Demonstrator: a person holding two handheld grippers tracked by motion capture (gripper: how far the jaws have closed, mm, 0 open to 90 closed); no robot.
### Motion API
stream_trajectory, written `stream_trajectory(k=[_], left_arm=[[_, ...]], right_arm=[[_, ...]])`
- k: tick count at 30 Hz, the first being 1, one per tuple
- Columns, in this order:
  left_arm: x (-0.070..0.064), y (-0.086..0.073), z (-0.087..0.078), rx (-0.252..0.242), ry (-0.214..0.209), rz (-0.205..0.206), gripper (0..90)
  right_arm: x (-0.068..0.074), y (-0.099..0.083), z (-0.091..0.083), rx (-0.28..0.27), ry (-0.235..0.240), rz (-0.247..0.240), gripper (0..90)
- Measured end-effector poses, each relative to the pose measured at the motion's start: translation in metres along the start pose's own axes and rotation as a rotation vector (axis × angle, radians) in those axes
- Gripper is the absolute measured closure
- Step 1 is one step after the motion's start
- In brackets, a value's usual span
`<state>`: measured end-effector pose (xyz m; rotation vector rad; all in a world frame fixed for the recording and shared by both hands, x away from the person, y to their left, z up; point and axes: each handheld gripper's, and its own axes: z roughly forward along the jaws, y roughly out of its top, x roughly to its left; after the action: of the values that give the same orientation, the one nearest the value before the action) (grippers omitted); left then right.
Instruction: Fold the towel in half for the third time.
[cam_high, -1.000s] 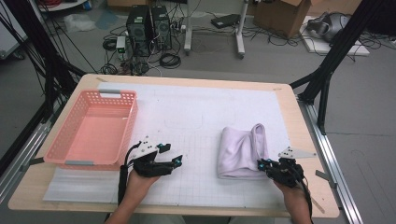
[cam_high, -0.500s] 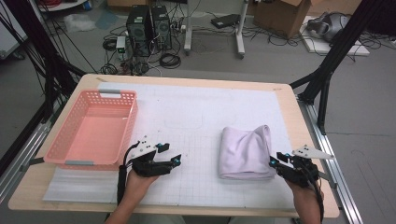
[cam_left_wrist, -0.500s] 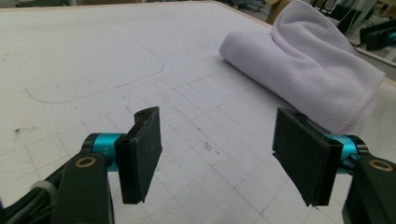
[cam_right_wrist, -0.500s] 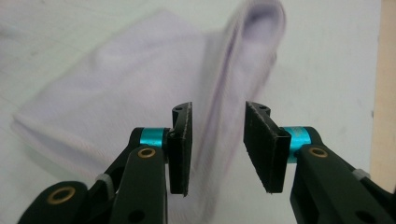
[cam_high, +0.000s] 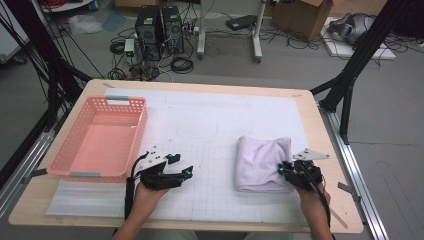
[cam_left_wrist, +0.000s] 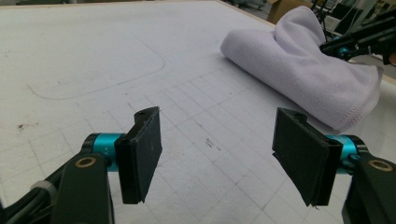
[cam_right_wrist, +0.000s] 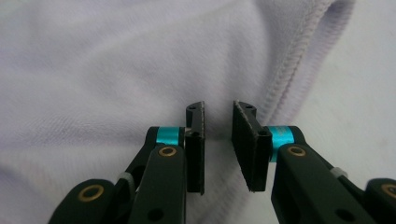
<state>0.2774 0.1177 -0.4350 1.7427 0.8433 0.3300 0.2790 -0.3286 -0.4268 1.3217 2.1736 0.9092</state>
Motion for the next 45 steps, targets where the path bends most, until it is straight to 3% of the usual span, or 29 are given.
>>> stream_trajectory(k=[5, 11, 16, 21, 25, 30, 35, 40, 42, 45], left_arm=[[0.0, 0.0, -0.002, -0.004, 0.006, -0.005, 33.1], [0.0, 0.0, -0.001, -0.001, 0.003, -0.003, 33.1], [0.0, 0.0, -0.001, 0.003, -0.001, -0.001, 33.1], [0.0, 0.0, -0.001, -0.002, 0.0, 0.007, 33.1], [0.0, 0.0, -0.002, -0.004, 0.003, 0.012, 33.0], [0.0, 0.0, -0.001, 0.003, 0.002, 0.014, 32.9], [0.0, 0.0, -0.001, 0.005, 0.0, 0.015, 32.9], [0.0, 0.0, 0.0, 0.01, -0.005, 0.014, 33.0], [0.0, 0.0, 0.0, 0.009, -0.005, 0.018, 33.0], [0.001, 0.0, 0.0, 0.007, -0.003, 0.011, 33.0]], right_arm=[[-0.008, -0.007, -0.011, 0.02, -0.002, 0.038, 72.3], [0.0, 0.025, -0.016, -0.062, 0.037, -0.005, 64.7], [0.005, 0.055, 0.002, -0.086, 0.074, -0.019, 58.9], [0.002, 0.07, 0.027, -0.076, 0.116, 0.0, 53.6], [0.001, 0.078, 0.042, -0.052, 0.143, -0.002, 51.0], [0.006, 0.086, 0.059, 0.005, 0.133, -0.032, 51.2], [0.012, 0.087, 0.077, 0.072, 0.136, -0.071, 60.5], [0.013, 0.089, 0.079, 0.075, 0.129, -0.111, 73.8], [0.014, 0.09, 0.078, 0.074, 0.133, -0.124, 85.3], [0.016, 0.092, 0.076, 0.042, 0.159, -0.121, 87.2]])
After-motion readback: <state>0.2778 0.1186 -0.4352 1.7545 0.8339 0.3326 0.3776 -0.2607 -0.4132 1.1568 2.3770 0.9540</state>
